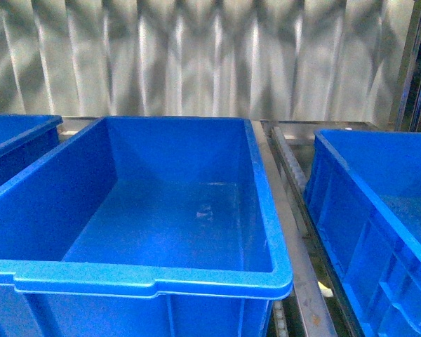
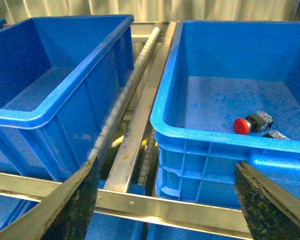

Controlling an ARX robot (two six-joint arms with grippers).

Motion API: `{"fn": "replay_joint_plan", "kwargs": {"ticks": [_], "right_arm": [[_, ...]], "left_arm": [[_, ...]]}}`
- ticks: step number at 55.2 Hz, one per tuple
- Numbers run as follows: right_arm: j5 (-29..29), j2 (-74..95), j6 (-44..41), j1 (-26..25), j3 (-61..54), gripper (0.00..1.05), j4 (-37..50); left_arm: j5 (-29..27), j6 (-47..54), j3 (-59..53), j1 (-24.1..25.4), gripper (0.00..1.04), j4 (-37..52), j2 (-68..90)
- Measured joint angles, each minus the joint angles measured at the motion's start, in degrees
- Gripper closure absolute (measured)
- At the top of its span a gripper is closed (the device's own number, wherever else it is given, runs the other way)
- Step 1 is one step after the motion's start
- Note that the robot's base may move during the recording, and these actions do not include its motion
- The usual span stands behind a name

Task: Pick red and yellow buttons and place in box

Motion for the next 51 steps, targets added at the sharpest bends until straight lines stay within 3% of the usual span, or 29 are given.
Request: {"fn": "replay_joint_plan", "kwargs": {"ticks": [51], "right_arm": [[0.0, 0.0, -0.02, 0.0, -0.02, 0.07, 0.0]], "left_arm": [[0.0, 0.0, 0.0, 0.0, 0.08, 0.0, 0.0]]}}
